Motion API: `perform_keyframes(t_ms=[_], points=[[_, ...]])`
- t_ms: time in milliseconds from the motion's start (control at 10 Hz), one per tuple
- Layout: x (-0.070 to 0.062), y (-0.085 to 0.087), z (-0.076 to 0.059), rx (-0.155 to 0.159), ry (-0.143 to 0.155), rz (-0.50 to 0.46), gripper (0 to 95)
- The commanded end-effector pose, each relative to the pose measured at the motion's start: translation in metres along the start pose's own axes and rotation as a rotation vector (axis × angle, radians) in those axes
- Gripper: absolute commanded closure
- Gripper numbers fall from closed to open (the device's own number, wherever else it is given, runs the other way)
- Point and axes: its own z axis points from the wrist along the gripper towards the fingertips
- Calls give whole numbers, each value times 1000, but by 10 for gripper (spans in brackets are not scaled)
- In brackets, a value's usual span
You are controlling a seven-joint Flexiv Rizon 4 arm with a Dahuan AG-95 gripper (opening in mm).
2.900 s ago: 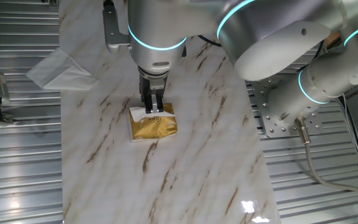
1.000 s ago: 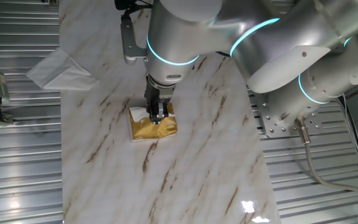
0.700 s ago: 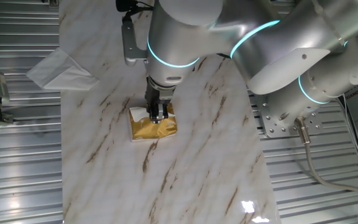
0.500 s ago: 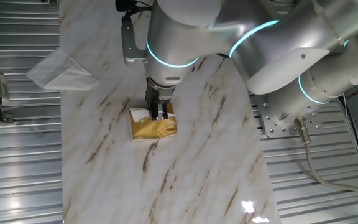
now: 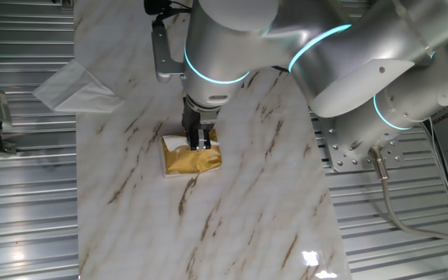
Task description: Pull out a napkin
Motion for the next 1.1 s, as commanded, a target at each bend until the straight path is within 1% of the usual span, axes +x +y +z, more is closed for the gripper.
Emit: perform_keyframes(t_ms=[100,200,300,500,600,800,900,1000,1100], points=[[-1,-1,-12,-3,34,-19,950],[-2,-2,-24,-9,56,-30,950],[-2,-2,-29,-15,64,-32,950],[-2,-1,-38,-25,73,-31,950],[-2,-1,-41,-25,81,-30,950],[-1,0,-51,-25,100,-27,950],[0,1,-57,-22,115,-24,950],[1,1,-62,-8,124,-22,950],[1,2,-64,13,124,-23,950]])
